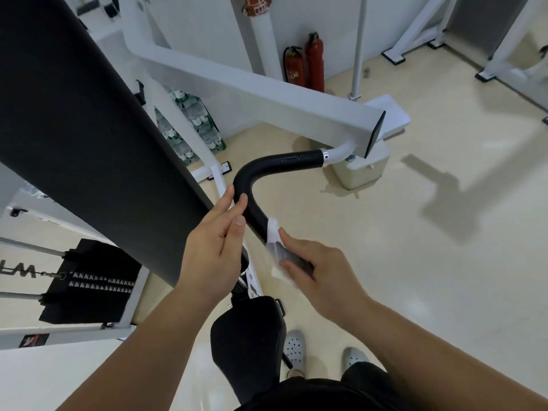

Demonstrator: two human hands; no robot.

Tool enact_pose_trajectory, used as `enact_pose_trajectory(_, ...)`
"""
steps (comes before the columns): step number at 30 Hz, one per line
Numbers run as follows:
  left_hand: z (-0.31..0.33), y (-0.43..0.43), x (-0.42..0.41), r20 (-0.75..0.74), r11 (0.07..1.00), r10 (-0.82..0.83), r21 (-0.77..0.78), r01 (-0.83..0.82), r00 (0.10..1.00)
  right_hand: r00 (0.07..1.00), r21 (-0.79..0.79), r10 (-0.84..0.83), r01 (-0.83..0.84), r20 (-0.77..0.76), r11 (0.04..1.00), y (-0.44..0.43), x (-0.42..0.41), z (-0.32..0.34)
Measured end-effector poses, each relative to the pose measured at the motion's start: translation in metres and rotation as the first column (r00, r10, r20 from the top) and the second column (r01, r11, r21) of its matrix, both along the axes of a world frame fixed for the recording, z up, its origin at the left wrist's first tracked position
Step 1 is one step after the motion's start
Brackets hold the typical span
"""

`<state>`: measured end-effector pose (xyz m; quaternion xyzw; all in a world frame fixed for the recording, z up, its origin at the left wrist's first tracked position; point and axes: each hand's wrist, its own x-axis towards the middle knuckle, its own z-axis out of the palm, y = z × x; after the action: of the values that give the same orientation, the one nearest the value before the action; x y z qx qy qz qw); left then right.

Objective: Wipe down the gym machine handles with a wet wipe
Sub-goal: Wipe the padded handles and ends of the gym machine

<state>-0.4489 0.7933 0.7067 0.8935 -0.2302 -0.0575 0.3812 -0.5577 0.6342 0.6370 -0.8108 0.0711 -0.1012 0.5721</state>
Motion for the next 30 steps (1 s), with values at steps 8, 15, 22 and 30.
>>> enact_pose_trajectory(8, 0.000, 0.000, 0.000, -0.082, 0.997, 0.026, -0.074, -0.032, 0.996, 0.999, -0.077, -0.006, 0.008, 0.033, 0.997, 0.007, 0.016, 0.006)
enact_pose_trajectory(15, 0.008, -0.002, 0.002, -0.113, 0.991, 0.003, -0.130, -0.018, 0.994, 0.986, -0.142, 0.009, 0.015, 0.165, 0.990, 0.017, 0.072, 0.029)
enact_pose_trajectory(22, 0.005, 0.002, -0.014, 0.024, 0.996, 0.072, -0.062, -0.070, 0.997, 0.978, -0.571, 0.200, -0.129, 0.063, 0.811, 0.014, -0.004, -0.009)
enact_pose_trajectory(30, -0.013, -0.019, -0.081, -0.297, 0.838, 0.369, -0.303, -0.453, 0.881, 0.929, -0.314, 0.362, -0.365, -0.069, 0.876, 0.004, 0.018, 0.026)
